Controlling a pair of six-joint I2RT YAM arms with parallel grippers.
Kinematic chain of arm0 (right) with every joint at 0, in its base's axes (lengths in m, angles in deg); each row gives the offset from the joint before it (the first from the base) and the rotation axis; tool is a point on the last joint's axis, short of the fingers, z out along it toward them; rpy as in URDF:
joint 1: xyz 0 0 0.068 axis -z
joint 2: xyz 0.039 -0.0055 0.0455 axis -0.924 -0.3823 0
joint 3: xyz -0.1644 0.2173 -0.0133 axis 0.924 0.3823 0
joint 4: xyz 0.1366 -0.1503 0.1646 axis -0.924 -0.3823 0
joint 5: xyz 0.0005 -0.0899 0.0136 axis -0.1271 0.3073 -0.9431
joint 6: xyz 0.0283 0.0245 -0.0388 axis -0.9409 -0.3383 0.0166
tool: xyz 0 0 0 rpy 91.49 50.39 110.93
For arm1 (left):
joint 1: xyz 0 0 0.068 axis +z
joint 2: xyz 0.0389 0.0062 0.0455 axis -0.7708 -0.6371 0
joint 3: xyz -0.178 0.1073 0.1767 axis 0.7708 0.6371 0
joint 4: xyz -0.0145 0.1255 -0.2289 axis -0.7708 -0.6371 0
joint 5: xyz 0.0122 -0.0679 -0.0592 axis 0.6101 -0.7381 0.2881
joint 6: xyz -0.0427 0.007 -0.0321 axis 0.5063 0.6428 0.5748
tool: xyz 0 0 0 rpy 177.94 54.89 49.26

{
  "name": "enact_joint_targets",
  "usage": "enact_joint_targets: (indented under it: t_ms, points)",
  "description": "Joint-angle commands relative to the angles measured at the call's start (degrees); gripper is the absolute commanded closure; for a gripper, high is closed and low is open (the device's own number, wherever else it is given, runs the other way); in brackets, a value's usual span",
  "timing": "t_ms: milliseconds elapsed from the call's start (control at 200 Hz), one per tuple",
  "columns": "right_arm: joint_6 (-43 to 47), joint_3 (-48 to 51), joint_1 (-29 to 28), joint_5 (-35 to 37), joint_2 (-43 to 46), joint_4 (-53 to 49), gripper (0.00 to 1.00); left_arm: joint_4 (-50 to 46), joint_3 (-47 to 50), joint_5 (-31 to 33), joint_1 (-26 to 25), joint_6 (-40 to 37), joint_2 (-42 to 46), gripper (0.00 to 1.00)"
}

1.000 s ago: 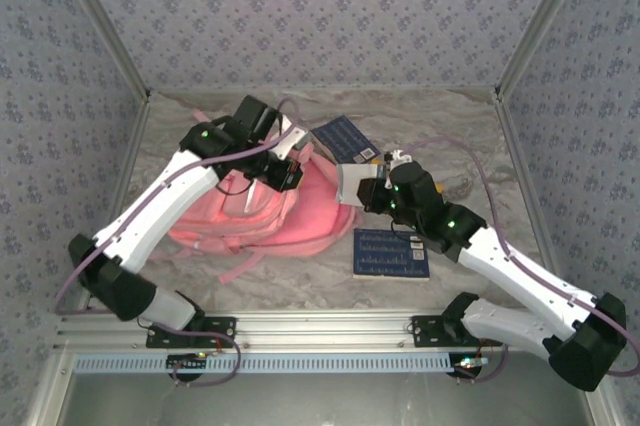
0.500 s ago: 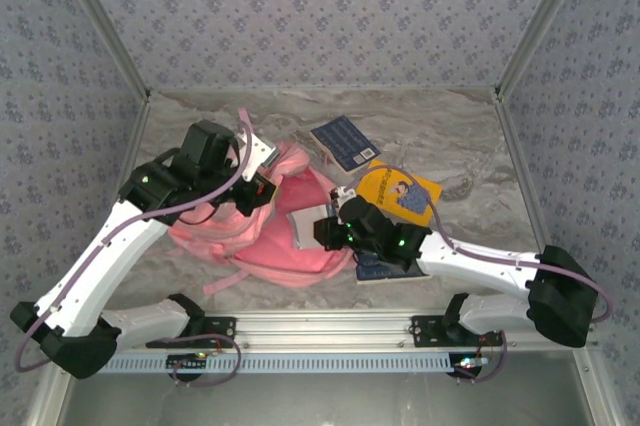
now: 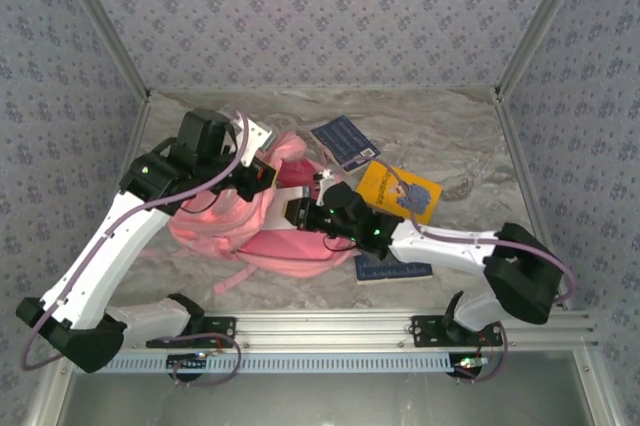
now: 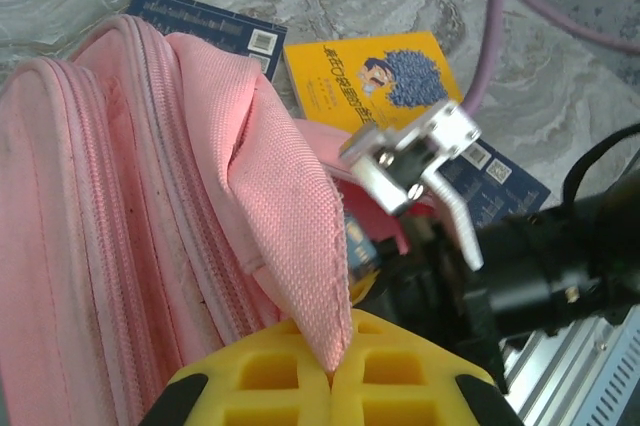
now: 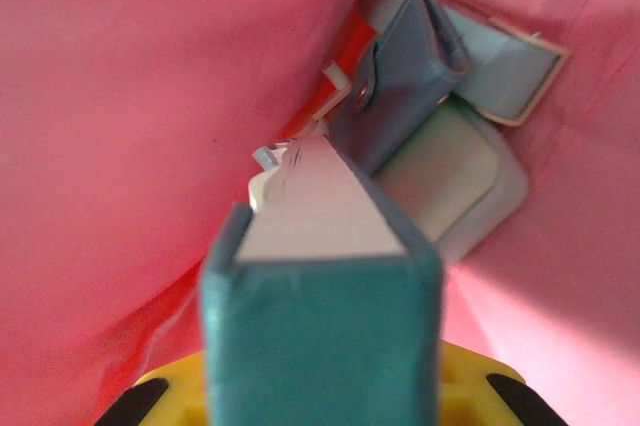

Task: Pack the student bag

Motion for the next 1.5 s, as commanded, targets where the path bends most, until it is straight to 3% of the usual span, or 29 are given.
enact_joint_targets:
  t_ms: [0, 190, 320, 415, 475, 620, 719, 859, 1089, 1204, 1294, 1409, 1494]
  points:
    - [-3.48, -5.41, 0.47, -5.65, -6.77, 9.95, 1.00, 7.56, -6.12, -3.85, 0.44, 0.67, -0.86, 1.00]
    - [-4.07, -12.30, 0.61, -12.63, -19.35, 16.22, 1.00, 8.19, -7.61, -4.44, 1.48, 0.26, -1.42, 1.00]
    - [-1.85, -17.63, -0.45, -11.23, -25.48, 12.82, 0.96, 9.38, -8.65, -6.37, 2.99, 1.18, -2.50, 1.00]
    - [3.72, -24.39, -1.99, -8.04, -28.88, 6.04, 0.79, 9.72, -9.65, -6.86, 4.05, 1.75, -3.53, 1.00]
    - [8.50, -28.21, -3.22, -5.18, -30.33, -0.54, 0.61, 10.13, -10.03, -7.58, 4.95, 2.12, -3.90, 1.00]
    - [14.15, -28.07, -3.97, -0.73, -28.53, -4.80, 0.31, 11.01, -9.72, -8.38, 6.92, 3.53, -3.57, 1.00]
    - [15.78, -25.10, -3.85, 0.58, -25.53, -4.25, 0.21, 11.12, -9.09, -7.95, 7.69, 3.81, -2.61, 1.00]
    - [18.07, -21.33, -3.91, 0.30, -21.20, -4.04, 0.20, 11.40, -7.69, -6.63, 8.41, 4.17, -1.18, 1.00]
    - [25.00, -10.22, -4.05, 2.95, -9.89, -4.52, 0.20, 12.52, -2.91, 0.92, 9.24, 5.02, 2.17, 1.00]
    - [25.89, -5.26, -3.39, 7.68, -3.55, -7.79, 0.20, 12.64, -0.64, 4.81, 9.23, 5.03, 3.20, 1.00]
    - [26.49, -2.07, -2.81, 12.53, 1.79, -11.64, 0.21, 12.20, 1.61, 10.82, 9.20, 4.27, 3.27, 1.00]
    - [26.11, 1.02, -1.28, 16.86, 9.01, -16.53, 0.21, 11.98, 3.87, 24.90, 9.20, 3.72, 2.90, 1.00]
    - [25.25, 3.42, 1.41, 16.41, 14.29, -19.21, 0.22, 12.88, 4.38, 27.03, 9.24, 2.92, 2.91, 1.00]
